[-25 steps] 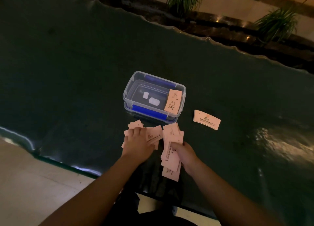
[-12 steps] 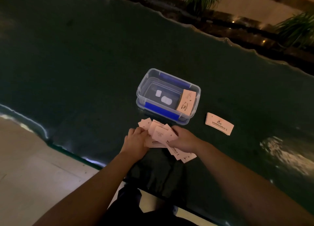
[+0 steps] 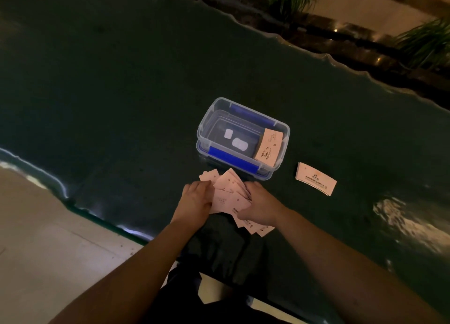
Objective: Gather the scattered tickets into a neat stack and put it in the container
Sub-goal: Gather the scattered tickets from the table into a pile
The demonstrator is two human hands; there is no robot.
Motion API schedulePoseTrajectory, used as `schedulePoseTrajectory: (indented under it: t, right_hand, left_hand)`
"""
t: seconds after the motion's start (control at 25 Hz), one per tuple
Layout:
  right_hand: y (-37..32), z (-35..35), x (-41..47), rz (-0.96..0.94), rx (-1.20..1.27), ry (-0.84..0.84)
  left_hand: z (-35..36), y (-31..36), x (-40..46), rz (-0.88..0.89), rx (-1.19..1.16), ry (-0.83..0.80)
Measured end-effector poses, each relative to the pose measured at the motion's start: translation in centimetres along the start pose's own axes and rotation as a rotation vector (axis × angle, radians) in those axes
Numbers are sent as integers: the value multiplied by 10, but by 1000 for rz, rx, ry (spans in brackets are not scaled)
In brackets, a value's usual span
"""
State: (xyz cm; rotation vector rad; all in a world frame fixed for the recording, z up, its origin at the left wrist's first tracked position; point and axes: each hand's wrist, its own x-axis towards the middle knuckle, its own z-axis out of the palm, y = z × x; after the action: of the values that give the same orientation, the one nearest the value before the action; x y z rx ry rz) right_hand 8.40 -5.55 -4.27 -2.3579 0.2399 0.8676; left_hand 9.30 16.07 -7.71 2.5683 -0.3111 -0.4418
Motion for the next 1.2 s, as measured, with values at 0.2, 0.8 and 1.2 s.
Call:
schedulePoseTrajectory:
  t: [0.2,0.8,1.2]
  right_hand:
    - [13,3,-12,165,321,64]
    - [17,38,-44,494,1455,113]
    - [9,-17,-21,100,238,-116]
  left_hand:
    - [3,-4,0,-117,-80,-29]
    - [13,19,-12,32,207,-192]
    - [14,9,-22,-78,200,-77]
